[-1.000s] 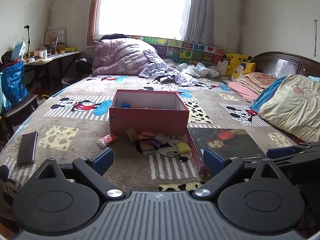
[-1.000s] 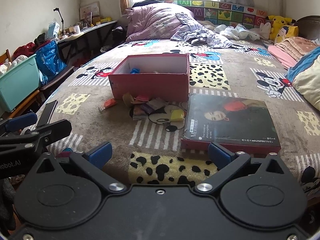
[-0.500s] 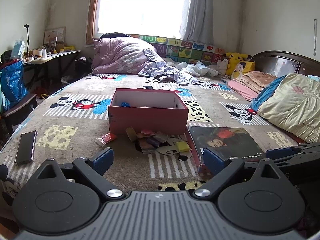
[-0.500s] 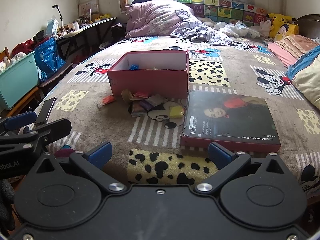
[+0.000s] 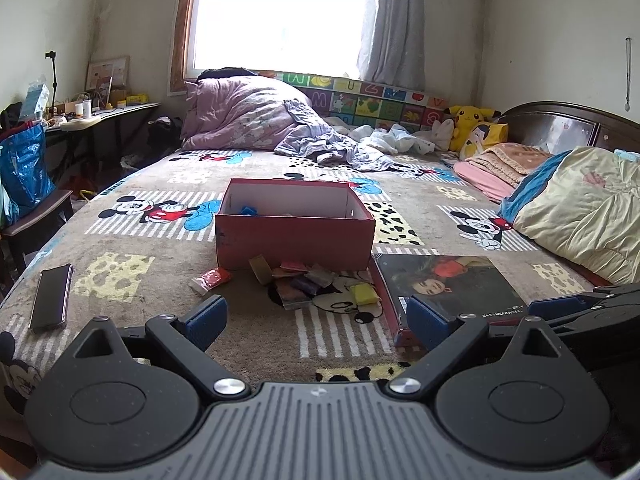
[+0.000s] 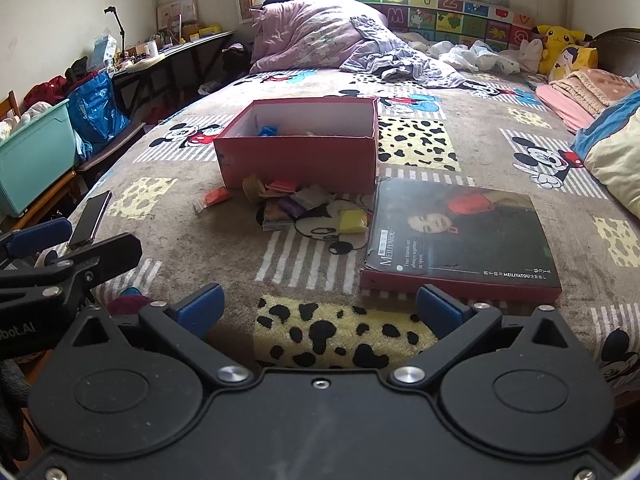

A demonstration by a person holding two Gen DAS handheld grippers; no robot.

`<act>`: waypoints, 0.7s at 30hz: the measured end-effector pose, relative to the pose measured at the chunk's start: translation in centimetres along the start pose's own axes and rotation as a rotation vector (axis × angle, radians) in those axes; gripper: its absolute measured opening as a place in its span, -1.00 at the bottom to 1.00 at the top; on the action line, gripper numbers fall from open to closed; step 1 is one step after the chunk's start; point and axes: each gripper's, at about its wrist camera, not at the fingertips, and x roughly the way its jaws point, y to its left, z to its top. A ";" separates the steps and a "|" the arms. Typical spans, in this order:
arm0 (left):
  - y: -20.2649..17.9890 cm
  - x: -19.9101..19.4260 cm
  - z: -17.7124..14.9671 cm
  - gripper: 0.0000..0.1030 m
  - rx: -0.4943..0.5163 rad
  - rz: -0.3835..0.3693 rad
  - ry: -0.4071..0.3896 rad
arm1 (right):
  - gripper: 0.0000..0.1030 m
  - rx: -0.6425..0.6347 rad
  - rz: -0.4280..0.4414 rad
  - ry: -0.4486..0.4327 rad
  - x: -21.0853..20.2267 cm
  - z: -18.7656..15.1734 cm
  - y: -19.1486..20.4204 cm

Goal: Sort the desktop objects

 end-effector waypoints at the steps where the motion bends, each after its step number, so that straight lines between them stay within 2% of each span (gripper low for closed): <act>1: 0.0 0.0 0.0 0.88 -0.001 0.000 0.001 | 0.99 -0.001 -0.001 0.001 0.0 0.0 0.0; 21: -0.2 0.7 0.0 0.88 0.019 0.008 0.005 | 0.99 -0.008 -0.009 0.021 0.7 0.3 0.2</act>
